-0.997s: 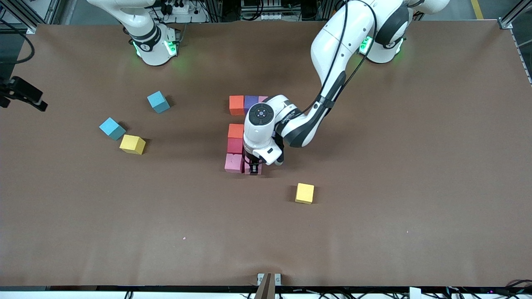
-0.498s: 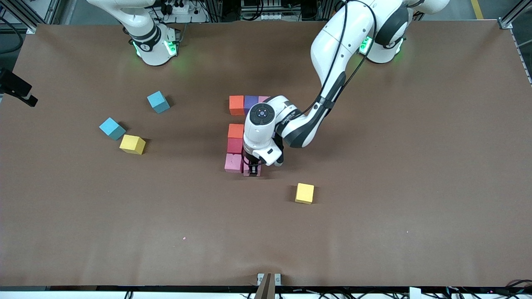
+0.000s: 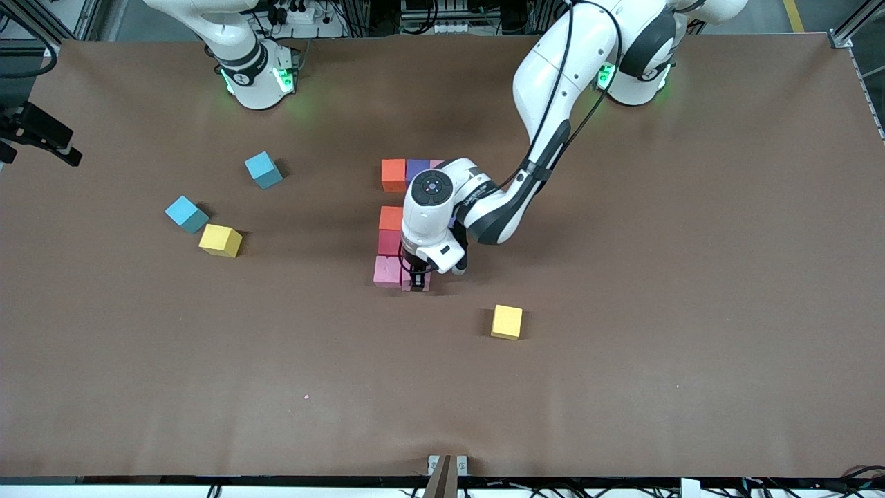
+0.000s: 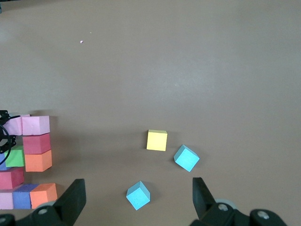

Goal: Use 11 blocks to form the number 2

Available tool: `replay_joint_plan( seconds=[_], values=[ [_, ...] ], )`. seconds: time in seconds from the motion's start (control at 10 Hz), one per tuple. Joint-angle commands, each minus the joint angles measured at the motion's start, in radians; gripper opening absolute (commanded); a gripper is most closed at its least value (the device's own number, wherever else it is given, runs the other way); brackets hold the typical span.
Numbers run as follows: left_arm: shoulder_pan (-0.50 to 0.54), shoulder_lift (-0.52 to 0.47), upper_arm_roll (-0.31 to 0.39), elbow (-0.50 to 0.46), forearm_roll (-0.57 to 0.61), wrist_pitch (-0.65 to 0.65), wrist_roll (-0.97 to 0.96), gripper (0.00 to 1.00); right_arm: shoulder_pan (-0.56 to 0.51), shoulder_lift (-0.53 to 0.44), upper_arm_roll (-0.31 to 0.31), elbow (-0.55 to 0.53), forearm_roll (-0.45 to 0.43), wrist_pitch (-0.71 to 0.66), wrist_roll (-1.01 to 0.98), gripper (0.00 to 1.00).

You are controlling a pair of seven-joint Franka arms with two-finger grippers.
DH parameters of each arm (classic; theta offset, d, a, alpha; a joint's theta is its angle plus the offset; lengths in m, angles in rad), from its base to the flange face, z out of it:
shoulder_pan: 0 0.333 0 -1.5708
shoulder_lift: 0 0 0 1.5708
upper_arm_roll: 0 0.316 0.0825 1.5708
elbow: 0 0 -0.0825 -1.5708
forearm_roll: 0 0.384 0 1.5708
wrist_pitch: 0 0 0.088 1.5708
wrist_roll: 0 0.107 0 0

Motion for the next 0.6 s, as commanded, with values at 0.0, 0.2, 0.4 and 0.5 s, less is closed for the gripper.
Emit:
replay_joint_plan(
  seconds=[0.0, 0.2, 0.4, 0.5],
  values=[
    [-0.015, 0.019, 0.014, 0.02, -0.02, 0.004, -0.01, 0.5, -0.024, 0.031, -0.007, 0.027, 0.009, -0.018, -0.052, 1.0],
    [-0.014, 0.019, 0.014, 0.02, -0.02, 0.006, -0.01, 1.0, -0.044, 0.038, -0.007, 0.025, -0.001, -0.014, -0.074, 1.0],
    [-0.011, 0.006, 0.014, 0.016, -0.019, -0.003, -0.007, 1.0, -0.053, 0.051, -0.007, 0.021, -0.001, -0.014, -0.076, 1.0],
    [-0.008, -0.006, 0.014, 0.016, -0.019, -0.029, -0.007, 1.0, -0.053, 0.058, -0.007, 0.021, -0.001, -0.013, -0.076, 1.0]
  ],
)
